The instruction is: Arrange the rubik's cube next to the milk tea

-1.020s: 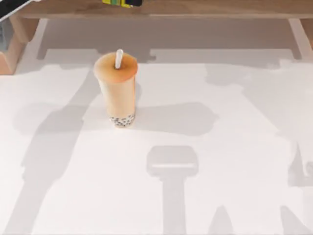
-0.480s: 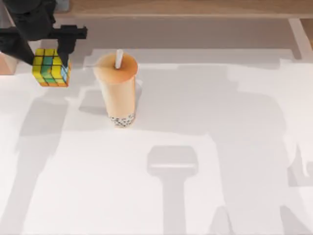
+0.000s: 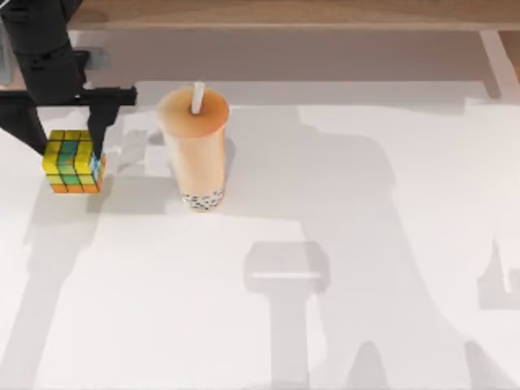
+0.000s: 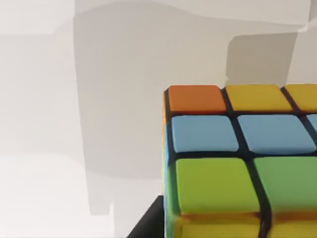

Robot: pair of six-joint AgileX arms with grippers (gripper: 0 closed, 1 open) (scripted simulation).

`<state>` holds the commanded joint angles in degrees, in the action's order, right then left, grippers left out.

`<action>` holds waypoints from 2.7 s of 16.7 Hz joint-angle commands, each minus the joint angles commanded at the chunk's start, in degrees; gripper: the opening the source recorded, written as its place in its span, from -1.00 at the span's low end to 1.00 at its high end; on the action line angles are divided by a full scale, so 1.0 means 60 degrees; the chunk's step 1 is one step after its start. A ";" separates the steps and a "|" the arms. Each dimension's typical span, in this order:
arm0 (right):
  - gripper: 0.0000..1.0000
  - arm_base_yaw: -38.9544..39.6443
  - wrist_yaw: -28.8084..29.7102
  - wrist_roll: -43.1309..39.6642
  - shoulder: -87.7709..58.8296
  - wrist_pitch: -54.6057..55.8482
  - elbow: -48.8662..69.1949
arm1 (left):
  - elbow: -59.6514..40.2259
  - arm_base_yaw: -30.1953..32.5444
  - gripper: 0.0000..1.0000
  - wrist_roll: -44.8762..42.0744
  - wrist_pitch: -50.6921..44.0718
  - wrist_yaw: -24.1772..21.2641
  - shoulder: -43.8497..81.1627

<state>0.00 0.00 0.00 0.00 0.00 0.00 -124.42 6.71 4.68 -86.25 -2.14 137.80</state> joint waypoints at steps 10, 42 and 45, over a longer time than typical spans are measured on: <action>1.00 0.0000 0.0000 0.0000 0.0000 0.0000 0.0000 | -0.0387 -0.0221 -1.00 -0.0523 -0.0225 -0.0060 -0.0641; 1.00 0.0000 0.0000 0.0000 0.0000 0.0000 0.0000 | 0.0953 0.0004 0.66 0.0005 0.0836 0.0001 -0.0117; 1.00 0.0000 0.0000 0.0000 0.0000 0.0000 0.0000 | 0.0953 0.0004 1.00 0.0005 0.0836 0.0001 -0.0117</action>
<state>0.00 0.00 0.00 0.00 0.00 0.00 -118.70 6.74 4.71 -81.23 -2.14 137.10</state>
